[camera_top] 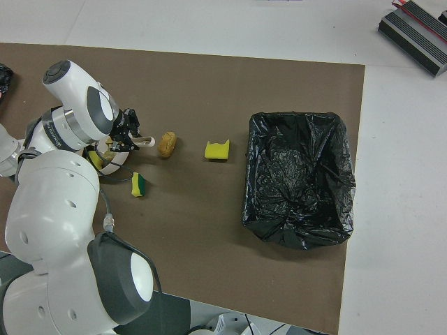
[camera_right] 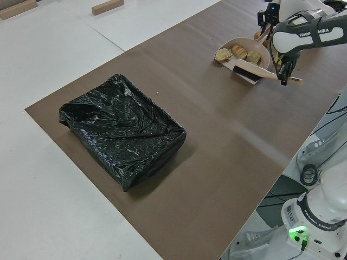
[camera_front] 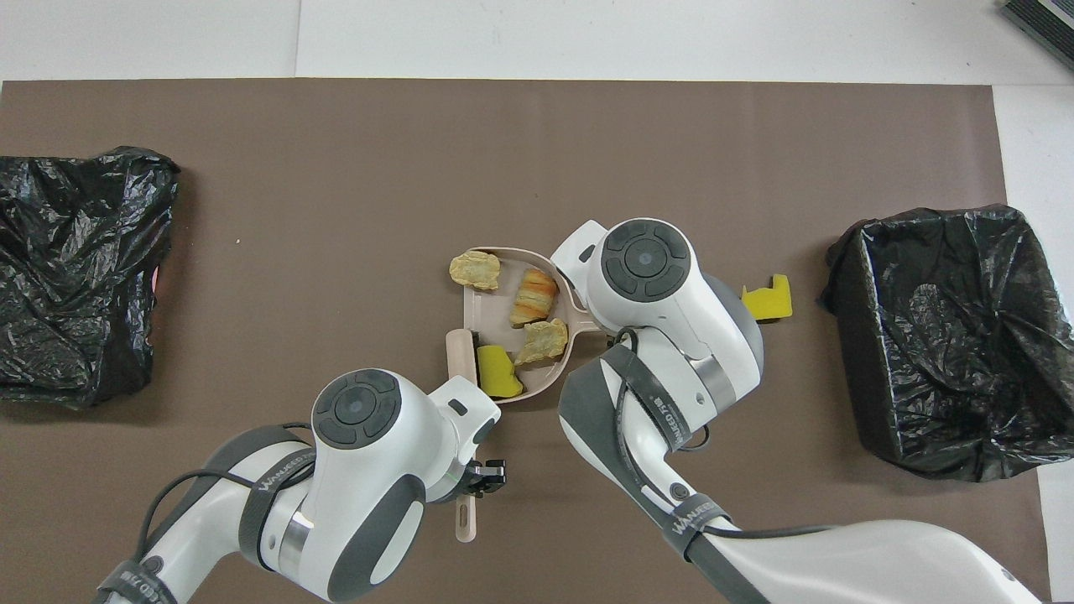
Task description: Sweep and dump trash in bin
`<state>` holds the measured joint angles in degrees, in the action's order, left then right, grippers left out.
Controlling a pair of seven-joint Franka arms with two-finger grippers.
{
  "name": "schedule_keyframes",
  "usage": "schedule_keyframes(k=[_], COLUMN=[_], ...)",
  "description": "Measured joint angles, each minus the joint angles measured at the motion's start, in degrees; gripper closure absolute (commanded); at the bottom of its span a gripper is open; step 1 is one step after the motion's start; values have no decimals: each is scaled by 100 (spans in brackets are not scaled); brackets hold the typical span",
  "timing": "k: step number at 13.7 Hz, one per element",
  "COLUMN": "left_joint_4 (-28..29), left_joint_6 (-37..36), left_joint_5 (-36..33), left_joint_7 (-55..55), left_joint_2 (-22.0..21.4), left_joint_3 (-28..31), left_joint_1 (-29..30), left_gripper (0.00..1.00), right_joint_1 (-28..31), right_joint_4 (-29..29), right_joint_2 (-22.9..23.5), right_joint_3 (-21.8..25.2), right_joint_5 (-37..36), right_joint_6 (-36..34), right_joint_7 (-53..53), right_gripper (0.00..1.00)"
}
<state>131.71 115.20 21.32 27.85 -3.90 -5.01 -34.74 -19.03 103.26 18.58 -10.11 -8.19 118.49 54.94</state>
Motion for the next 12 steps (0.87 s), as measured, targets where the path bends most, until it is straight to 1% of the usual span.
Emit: schedule_keyframes(k=[8,12], left_joint_4=[-59,-127], left_joint_6=[-1259,-1859], left_joint_5=[2,1], left_joint_7=[2,107], left_joint_2=[-232,-631], left_joint_3=[5,147], left_joint_1=[-14,51], left_gripper=[100,100], right_joint_1=[1,1], right_joint_4=[6,4], right_joint_2=[-2,-5], right_joint_3=[1,1], right_joint_5=[0,0], right_joint_6=[0,0], right_joint_7=[0,0], right_gripper=[100,100])
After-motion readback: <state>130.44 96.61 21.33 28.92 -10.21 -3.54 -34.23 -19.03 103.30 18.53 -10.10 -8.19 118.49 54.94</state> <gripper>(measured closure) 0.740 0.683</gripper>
